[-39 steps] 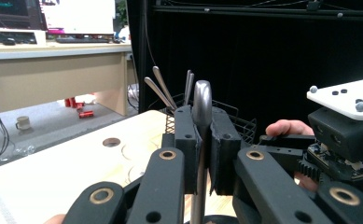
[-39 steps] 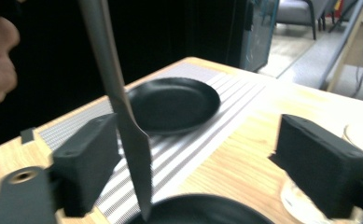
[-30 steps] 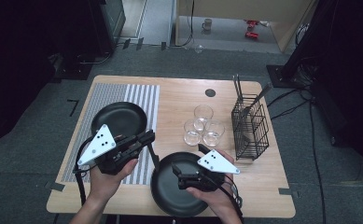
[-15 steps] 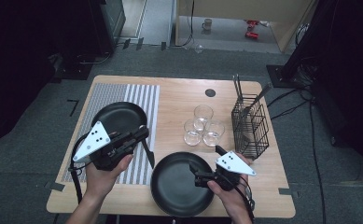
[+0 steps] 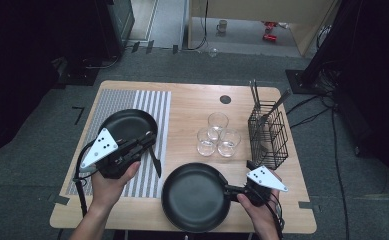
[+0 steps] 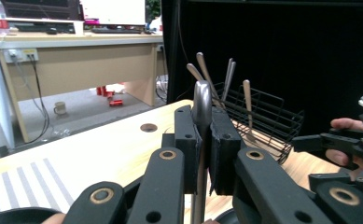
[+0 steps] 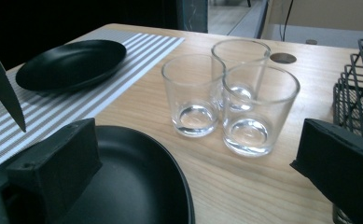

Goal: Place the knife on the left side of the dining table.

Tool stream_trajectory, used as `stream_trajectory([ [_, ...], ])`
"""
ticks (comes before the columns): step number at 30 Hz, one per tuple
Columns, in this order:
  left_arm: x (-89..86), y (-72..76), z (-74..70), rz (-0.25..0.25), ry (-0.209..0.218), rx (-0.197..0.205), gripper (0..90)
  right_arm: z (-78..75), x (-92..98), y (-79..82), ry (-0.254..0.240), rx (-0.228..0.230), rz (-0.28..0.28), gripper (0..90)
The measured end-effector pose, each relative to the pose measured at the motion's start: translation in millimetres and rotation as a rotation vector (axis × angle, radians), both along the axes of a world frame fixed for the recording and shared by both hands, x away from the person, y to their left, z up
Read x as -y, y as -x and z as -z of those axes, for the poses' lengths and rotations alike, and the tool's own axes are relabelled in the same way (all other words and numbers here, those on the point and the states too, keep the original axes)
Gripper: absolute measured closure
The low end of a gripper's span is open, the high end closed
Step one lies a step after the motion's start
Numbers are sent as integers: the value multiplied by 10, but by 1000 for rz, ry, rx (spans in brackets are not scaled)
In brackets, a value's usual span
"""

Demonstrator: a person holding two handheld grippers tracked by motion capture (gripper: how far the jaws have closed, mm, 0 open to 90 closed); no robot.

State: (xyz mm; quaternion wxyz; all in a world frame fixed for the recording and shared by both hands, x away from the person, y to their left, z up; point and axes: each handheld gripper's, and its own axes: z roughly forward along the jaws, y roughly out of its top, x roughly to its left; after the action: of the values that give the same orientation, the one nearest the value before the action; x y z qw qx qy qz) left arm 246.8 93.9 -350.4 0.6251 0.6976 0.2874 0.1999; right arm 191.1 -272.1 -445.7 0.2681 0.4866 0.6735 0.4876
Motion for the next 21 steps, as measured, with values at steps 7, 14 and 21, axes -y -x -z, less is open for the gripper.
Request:
stream_trajectory([
  [7,-11,-65,92,-15,-4,-7,854,119,123,9,10,-19,22,0],
  [14,-10,-111,192,-47,-9,4,854,255,276,24,17,-41,54,0],
  [21,0,-140,252,-52,-16,2,854,398,445,33,20,-70,76,0],
])
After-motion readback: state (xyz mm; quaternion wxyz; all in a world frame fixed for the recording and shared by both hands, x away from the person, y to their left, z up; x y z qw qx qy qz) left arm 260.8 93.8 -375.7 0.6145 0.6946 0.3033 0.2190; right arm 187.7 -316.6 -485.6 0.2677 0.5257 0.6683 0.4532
